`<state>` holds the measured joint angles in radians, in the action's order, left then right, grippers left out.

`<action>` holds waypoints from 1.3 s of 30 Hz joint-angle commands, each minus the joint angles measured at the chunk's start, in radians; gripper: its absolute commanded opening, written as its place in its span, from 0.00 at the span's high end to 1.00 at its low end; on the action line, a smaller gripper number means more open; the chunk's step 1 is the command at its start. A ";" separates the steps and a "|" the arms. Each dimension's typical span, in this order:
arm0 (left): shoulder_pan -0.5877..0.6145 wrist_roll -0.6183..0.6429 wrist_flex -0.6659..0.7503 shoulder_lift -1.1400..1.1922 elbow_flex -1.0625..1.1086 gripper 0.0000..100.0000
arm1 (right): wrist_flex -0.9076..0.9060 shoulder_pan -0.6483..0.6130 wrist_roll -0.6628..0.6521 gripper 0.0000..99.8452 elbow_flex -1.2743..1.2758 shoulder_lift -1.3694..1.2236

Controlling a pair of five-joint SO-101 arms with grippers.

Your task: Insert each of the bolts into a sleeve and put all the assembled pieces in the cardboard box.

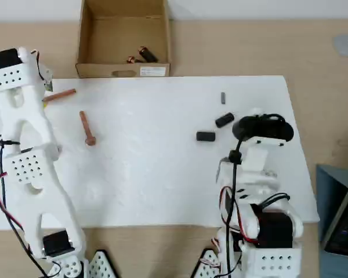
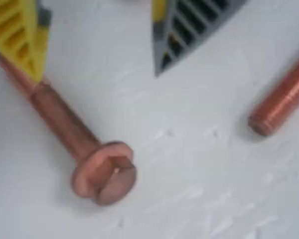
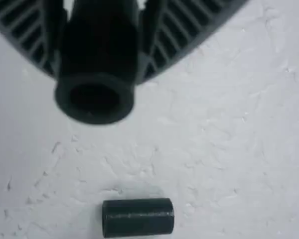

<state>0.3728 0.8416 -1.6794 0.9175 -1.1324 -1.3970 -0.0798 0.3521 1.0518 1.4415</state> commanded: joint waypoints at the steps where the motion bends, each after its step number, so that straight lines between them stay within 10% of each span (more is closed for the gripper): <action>1: 0.009 0.009 0.000 0.002 -0.069 0.84 | 0.021 0.005 0.002 0.99 -0.001 0.005; 39: 0.051 0.014 0.144 0.317 -0.219 0.87 | 0.005 0.005 0.000 0.99 0.001 0.004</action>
<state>0.3913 0.8554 -1.5397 1.2183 -1.3395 -1.3986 -0.0798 0.3521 1.0518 1.4415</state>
